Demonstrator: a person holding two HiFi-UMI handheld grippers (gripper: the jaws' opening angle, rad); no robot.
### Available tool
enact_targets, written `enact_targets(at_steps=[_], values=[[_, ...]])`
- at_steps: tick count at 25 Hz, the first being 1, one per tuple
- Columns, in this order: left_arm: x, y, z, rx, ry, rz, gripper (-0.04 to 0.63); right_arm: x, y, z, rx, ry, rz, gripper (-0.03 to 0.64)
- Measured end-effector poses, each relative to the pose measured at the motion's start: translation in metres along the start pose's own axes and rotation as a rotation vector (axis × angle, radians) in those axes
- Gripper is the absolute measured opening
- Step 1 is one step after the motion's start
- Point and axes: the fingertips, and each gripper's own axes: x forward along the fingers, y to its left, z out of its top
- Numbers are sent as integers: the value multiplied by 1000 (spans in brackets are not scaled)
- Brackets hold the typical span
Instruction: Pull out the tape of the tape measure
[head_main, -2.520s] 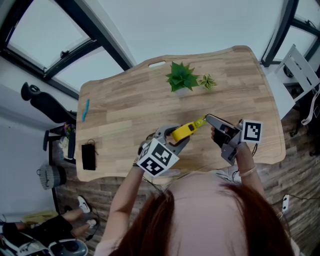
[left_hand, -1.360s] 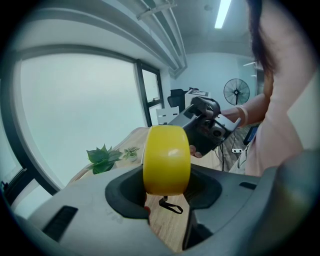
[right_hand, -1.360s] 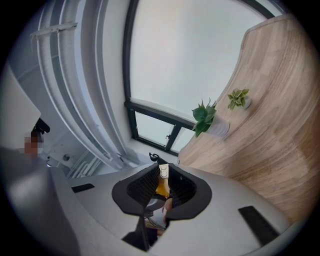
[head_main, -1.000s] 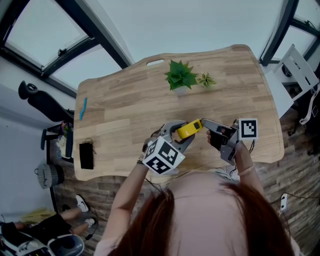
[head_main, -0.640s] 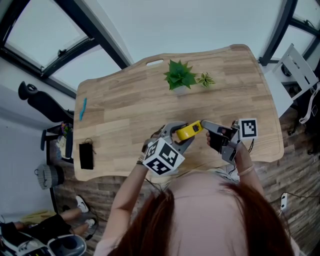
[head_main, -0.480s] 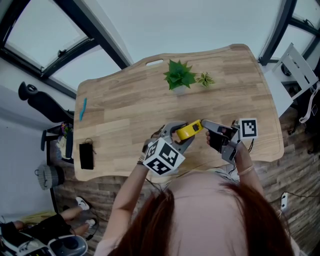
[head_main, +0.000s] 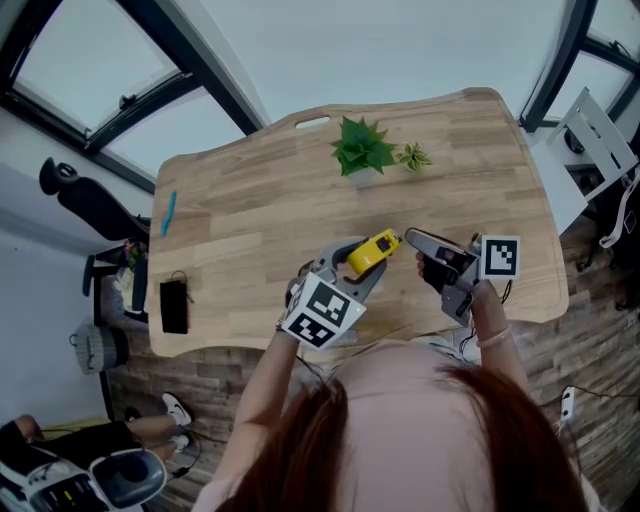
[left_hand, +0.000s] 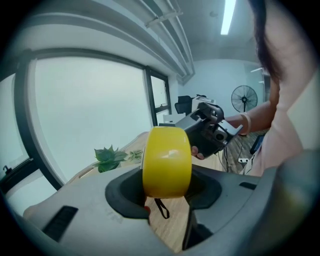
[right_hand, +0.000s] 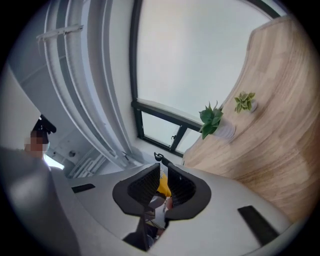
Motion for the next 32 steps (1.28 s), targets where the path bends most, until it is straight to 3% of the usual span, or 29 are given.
enact_targets(at_steps=[4, 15, 21, 32], values=[[-8, 8, 6, -59, -46, 48, 164, 0, 9, 6, -142, 7, -45, 41], [-32, 24, 12, -196, -141, 174, 164, -5, 7, 12, -512, -25, -299, 20], [-54, 34, 11, -246, -174, 265, 164, -3, 10, 7, -639, -31, -369, 8], [-81, 47, 4, -294, -197, 385, 166, -16, 32, 19, -838, -170, -494, 0]])
